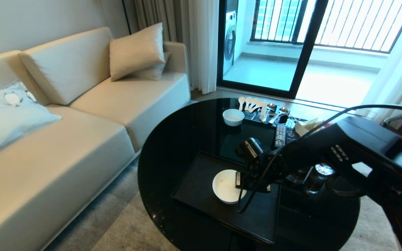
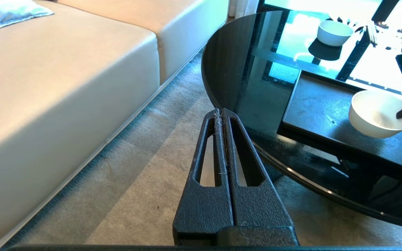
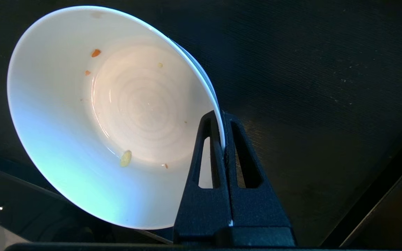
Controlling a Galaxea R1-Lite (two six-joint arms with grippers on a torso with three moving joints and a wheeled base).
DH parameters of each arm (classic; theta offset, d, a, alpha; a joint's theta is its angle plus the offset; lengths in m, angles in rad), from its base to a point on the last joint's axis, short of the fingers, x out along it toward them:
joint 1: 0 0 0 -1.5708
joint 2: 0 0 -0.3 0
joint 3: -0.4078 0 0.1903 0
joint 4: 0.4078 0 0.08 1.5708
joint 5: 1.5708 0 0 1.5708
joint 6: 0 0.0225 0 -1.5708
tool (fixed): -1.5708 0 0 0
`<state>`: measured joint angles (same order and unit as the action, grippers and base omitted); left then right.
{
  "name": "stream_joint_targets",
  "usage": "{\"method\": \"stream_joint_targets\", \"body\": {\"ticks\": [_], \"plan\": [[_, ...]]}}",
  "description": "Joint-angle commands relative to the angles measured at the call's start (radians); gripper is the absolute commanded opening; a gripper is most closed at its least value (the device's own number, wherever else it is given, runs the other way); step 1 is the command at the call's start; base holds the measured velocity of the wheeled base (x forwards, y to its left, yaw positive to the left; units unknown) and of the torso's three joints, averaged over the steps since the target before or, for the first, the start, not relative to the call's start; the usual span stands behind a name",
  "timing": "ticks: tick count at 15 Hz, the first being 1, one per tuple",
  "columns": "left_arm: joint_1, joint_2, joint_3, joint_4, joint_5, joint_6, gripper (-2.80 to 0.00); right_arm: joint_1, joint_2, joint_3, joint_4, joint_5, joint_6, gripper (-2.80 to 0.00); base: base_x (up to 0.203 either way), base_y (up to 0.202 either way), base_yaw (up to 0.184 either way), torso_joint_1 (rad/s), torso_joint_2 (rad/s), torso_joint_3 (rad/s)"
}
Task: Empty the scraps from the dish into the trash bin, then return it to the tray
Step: Put the bowl back to the table
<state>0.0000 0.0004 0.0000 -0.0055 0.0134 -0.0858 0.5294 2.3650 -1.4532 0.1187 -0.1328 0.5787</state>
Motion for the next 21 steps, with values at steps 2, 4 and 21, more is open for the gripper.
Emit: {"method": "stream_joint_targets", "body": {"ticks": [2, 4, 21], "plan": [[0.0, 0.0, 0.0, -0.001, 0.0, -0.001, -2.8, -0.019, 0.013, -0.001, -0.002, -0.001, 0.003, -2.8, 0.0, 0.0, 0.0, 0.0, 0.0, 0.0], [0.0, 0.0, 0.0, -0.001, 0.0, -0.002, -2.8, -0.027, 0.014, -0.001, -0.002, -0.001, 0.003, -2.8, 0.0, 0.0, 0.0, 0.0, 0.0, 0.0], [0.0, 0.0, 0.0, -0.001, 0.0, -0.001, -2.8, -0.035, -0.012, 0.01, 0.001, -0.007, 0.026, 0.0, 0.0, 0.0, 0.0, 0.0, 0.0, 0.0]]}}
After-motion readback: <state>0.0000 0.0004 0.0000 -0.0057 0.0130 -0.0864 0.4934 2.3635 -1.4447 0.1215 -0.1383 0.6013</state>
